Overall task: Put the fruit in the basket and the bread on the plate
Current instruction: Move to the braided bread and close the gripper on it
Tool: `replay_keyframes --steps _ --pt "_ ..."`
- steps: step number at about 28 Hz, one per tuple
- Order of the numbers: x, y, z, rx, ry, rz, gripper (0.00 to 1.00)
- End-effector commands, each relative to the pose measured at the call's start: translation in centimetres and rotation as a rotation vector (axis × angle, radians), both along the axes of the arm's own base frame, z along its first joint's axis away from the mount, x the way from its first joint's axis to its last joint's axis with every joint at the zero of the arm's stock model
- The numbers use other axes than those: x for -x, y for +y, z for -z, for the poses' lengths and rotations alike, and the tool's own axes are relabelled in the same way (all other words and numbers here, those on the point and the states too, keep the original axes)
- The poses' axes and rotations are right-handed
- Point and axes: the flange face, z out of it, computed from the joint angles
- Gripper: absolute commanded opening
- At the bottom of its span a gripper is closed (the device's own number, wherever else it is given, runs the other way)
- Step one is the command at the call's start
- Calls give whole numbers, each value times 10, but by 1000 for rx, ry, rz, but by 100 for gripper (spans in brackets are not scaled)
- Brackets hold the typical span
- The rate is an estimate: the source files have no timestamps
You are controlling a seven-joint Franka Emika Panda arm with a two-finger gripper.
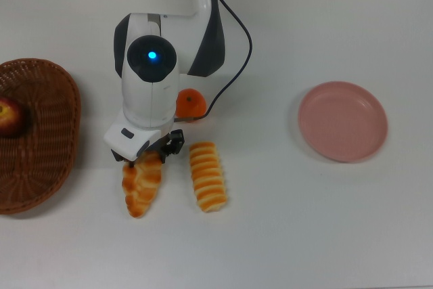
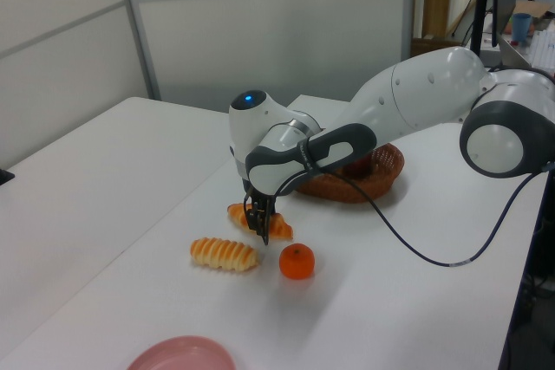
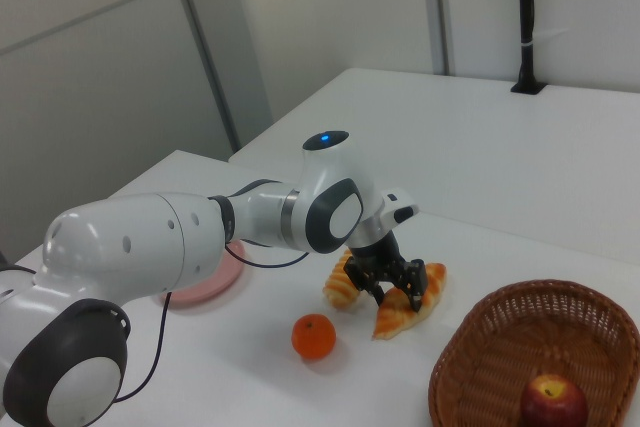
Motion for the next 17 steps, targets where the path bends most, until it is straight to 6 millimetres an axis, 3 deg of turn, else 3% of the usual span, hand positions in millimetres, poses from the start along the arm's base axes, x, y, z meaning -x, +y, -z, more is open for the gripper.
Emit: replay_keyframes --steps 1,12,17 --pt "3 -2 6 9 -2 8 0" --pt "1 -8 -6 -9 -22 32 0" --pt "1 -3 -33 -60 -59 73 0"
